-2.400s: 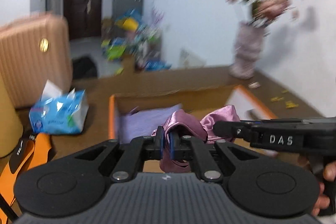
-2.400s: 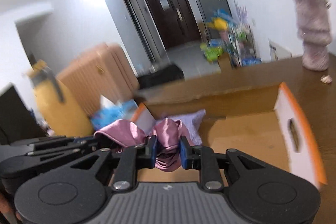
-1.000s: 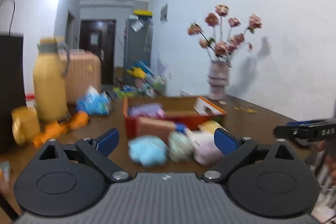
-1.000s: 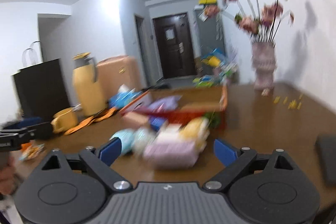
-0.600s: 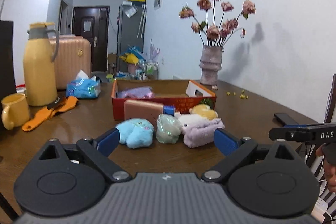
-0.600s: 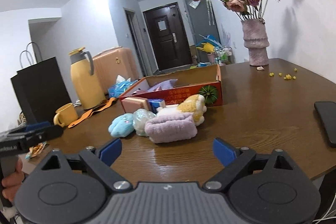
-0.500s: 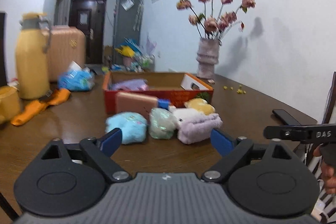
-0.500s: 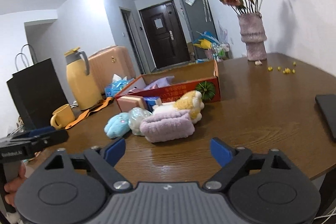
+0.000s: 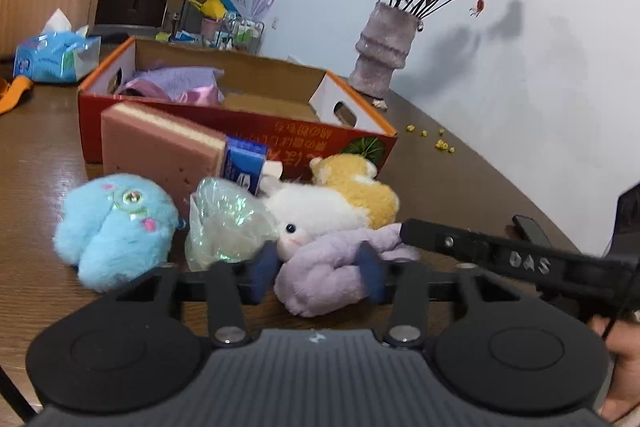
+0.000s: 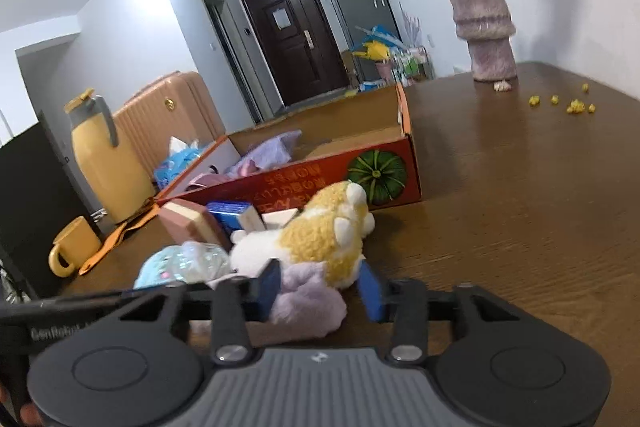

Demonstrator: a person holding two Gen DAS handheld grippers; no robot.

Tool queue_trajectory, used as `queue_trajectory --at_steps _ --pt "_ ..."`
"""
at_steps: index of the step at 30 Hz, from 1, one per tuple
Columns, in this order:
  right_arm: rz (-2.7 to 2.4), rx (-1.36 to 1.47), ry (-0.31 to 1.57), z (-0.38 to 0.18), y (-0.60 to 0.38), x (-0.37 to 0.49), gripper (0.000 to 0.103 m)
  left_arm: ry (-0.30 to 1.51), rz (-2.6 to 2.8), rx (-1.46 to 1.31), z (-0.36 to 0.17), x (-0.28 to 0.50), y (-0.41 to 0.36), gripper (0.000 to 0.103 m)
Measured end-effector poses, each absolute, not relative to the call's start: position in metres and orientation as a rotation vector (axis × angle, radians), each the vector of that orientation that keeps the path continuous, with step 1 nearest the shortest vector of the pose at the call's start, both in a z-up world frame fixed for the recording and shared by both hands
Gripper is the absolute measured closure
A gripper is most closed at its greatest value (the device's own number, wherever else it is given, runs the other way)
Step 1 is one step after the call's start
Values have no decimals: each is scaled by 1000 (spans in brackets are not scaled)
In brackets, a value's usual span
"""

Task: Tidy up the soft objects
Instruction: 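Grasp the lilac fluffy towel with the right gripper, then carry the lilac towel into the orange box and release it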

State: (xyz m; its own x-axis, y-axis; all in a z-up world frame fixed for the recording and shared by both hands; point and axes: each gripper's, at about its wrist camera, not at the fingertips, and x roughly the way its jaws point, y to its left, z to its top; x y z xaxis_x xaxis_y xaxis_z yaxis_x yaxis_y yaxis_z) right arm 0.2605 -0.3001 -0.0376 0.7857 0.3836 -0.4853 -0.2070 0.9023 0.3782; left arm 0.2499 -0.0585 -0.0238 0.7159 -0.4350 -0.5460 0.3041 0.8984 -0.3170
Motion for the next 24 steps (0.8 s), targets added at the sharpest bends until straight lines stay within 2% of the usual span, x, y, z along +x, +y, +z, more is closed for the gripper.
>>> queue_trajectory --at_steps 6,8,9,11,15,19,21,24 --pt "433 290 657 -48 -301 240 70 706 -485 -105 -43 217 -56 66" --pt "445 280 663 -45 -300 221 69 712 -503 -103 -43 202 -47 59" --pt "462 280 644 -40 -301 212 68 698 -516 -135 -41 198 -39 50" --pt "476 300 607 -32 -304 207 63 680 -513 -221 -35 198 -25 43" --pt "424 296 605 -36 -297 241 61 741 -412 -301 -35 229 -29 43" --pt "435 289 658 -51 -285 264 63 776 -396 -338 -38 240 -36 63" --pt "457 273 671 -57 -278 257 71 777 -401 -322 -39 234 -37 73" --pt "464 267 682 -64 -275 235 74 764 -398 -312 -39 218 -33 80"
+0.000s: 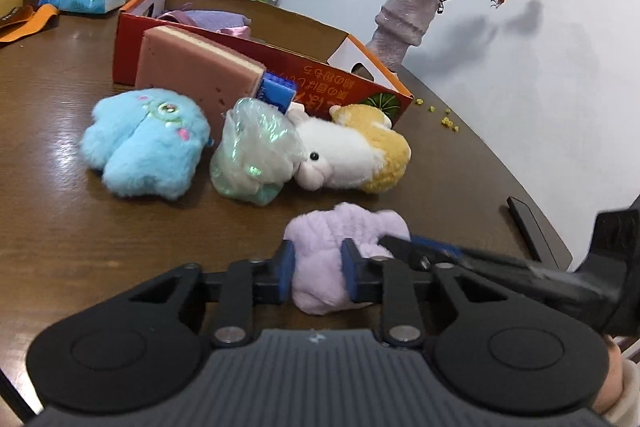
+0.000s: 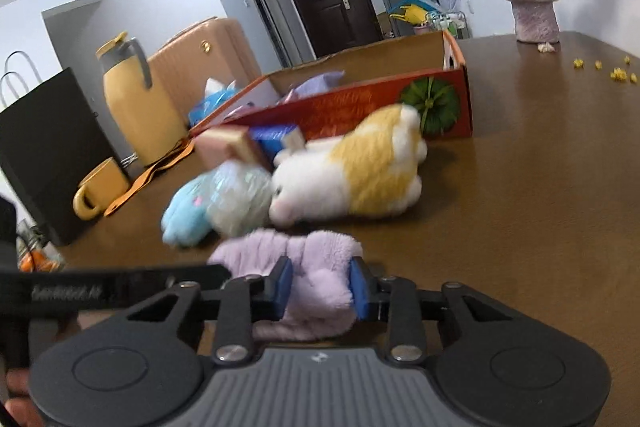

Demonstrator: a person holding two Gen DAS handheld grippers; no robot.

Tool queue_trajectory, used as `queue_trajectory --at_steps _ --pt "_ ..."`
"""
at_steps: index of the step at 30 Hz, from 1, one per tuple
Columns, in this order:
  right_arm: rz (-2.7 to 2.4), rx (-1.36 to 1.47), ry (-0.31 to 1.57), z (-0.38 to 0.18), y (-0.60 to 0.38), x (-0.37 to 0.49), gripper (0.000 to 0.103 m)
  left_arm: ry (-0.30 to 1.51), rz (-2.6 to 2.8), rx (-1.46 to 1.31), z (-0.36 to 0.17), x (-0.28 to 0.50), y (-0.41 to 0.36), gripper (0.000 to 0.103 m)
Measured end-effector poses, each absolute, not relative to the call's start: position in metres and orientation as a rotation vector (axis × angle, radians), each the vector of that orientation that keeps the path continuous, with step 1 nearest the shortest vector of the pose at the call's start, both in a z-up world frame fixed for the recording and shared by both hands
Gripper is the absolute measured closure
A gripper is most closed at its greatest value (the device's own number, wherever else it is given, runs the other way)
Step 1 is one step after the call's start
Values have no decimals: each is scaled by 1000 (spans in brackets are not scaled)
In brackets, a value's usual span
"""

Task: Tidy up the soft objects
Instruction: 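Carry the lilac towel into the orange box and release it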

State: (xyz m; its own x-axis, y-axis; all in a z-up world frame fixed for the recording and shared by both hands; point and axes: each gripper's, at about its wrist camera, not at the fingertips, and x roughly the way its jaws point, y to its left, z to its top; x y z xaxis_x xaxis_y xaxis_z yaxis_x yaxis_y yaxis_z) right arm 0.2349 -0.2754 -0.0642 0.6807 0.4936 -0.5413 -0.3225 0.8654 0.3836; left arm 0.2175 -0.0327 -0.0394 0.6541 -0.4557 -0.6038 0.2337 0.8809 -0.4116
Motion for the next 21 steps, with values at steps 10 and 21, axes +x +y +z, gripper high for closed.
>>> queue_trajectory --at_steps 10,21 --pt "421 289 626 -51 -275 193 91 672 -451 -258 -24 189 -35 98" --pt "545 140 319 94 -213 322 91 329 -410 -138 116 318 1 102"
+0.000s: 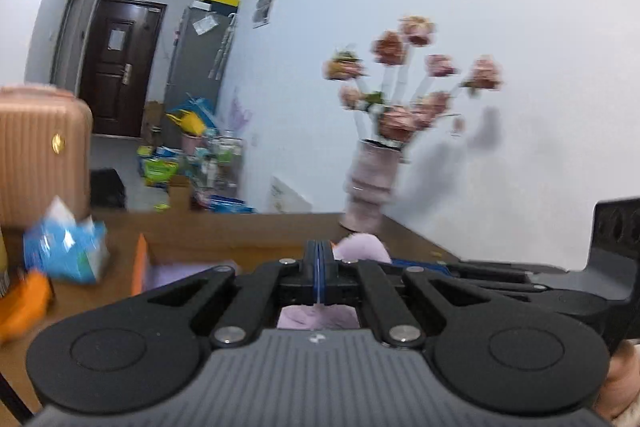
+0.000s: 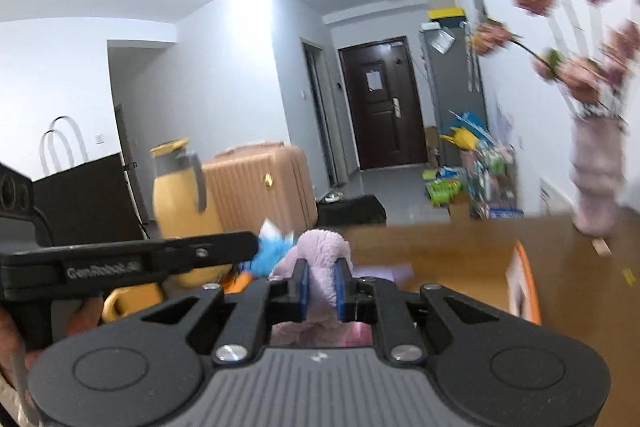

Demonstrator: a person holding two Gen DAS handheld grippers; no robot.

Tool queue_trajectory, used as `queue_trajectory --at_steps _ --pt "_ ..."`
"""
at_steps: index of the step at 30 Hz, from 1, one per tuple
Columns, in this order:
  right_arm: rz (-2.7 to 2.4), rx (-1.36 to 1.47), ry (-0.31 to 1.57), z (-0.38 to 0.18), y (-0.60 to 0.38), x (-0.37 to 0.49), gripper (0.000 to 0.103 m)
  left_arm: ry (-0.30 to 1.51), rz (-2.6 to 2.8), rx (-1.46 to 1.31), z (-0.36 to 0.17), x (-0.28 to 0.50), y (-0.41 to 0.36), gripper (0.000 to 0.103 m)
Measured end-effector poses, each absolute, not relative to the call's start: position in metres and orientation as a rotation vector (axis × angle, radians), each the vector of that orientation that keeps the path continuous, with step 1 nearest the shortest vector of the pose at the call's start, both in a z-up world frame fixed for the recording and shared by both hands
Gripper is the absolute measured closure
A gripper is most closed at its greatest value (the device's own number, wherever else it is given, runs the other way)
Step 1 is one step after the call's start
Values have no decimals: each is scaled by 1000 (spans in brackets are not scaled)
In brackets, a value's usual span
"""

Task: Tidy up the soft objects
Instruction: 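Carry the lilac towel into the orange box and release it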

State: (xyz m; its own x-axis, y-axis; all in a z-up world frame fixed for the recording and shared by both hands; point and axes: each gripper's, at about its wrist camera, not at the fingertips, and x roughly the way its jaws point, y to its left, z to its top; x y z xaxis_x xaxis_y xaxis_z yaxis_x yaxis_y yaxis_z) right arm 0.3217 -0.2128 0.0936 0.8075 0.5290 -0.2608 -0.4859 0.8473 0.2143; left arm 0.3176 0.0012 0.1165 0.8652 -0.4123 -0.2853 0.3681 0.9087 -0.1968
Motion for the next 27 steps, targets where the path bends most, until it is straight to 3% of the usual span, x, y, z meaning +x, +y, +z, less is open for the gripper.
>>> queue_trajectory --at_steps 4,9,14,21,23,24,25,27 --pt "481 147 395 86 -165 423 91 417 -328 -78 109 414 8 102" --pt "383 243 680 24 -140 518 91 654 -239 8 38 503 12 102" --pt "400 271 937 -14 -143 543 89 749 -219 13 5 503 24 101" --pt "383 281 945 -11 -150 533 73 783 -163 1 16 489 41 96" --pt "381 282 904 10 -158 525 69 767 -165 -22 34 483 47 79" --pt "389 270 874 25 -163 519 66 749 -163 -26 47 475 50 58" --pt "389 255 848 38 -167 515 64 725 -152 -25 60 466 51 50" --pt "382 205 779 72 -182 496 59 676 -121 -6 88 448 53 48"
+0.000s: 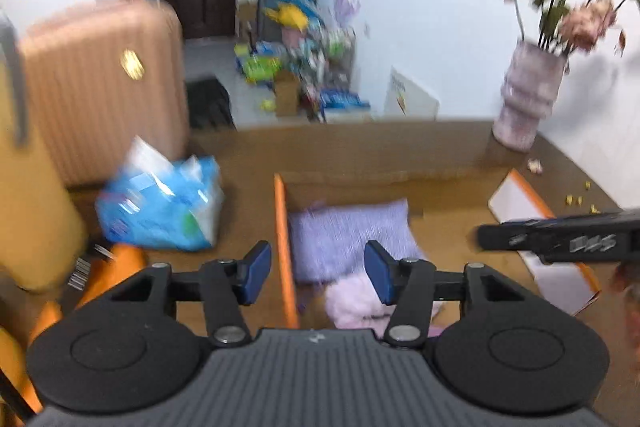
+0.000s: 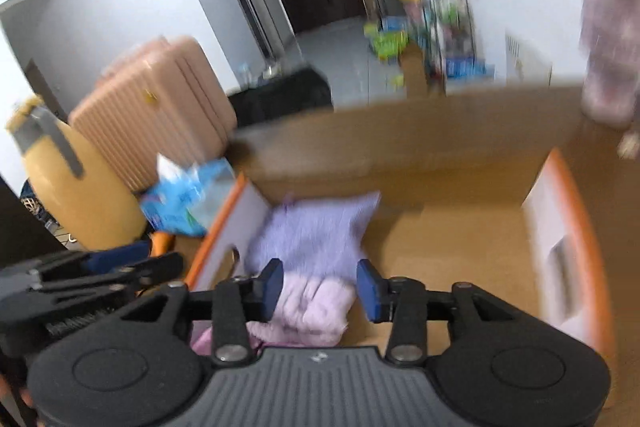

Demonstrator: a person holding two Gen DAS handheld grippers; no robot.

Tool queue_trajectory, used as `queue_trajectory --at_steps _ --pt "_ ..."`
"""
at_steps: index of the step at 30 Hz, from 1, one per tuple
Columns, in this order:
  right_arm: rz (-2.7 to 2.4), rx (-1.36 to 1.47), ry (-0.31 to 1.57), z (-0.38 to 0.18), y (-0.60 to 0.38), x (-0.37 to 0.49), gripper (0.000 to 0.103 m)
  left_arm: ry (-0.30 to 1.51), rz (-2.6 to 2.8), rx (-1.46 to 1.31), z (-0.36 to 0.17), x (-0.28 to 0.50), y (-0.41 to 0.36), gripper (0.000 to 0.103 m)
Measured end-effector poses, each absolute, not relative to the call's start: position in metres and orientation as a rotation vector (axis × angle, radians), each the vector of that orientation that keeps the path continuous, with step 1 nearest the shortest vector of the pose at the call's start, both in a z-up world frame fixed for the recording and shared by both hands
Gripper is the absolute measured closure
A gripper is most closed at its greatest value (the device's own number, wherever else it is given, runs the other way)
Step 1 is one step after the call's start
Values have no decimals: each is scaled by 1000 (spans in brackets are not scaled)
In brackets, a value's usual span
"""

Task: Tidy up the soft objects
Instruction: 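Carry the lilac towel into the orange box and release it, then grasp the yellow-white plush dog with the right gripper and lift it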

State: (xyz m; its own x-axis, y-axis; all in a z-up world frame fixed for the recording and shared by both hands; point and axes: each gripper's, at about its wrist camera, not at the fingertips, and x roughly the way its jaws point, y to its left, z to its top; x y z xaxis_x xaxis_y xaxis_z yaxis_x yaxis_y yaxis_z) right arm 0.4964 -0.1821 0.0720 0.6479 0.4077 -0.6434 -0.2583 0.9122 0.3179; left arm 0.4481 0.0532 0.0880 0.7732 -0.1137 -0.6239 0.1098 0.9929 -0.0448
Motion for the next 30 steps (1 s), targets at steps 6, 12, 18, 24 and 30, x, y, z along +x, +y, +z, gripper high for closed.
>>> queue_trajectory --at_steps 6,12,18,24,30 --pt "345 101 587 150 -236 428 21 524 -68 19 155 383 55 16" --pt "282 92 407 170 -274 364 8 392 -46 58 180 329 41 4" --pt "275 142 387 170 -292 323 8 368 -60 26 181 292 37 4" --pt "278 74 291 121 -290 229 6 359 -127 -19 123 199 42 3" --pt "322 102 294 38 -279 119 3 370 -232 -116 45 95 43 1"
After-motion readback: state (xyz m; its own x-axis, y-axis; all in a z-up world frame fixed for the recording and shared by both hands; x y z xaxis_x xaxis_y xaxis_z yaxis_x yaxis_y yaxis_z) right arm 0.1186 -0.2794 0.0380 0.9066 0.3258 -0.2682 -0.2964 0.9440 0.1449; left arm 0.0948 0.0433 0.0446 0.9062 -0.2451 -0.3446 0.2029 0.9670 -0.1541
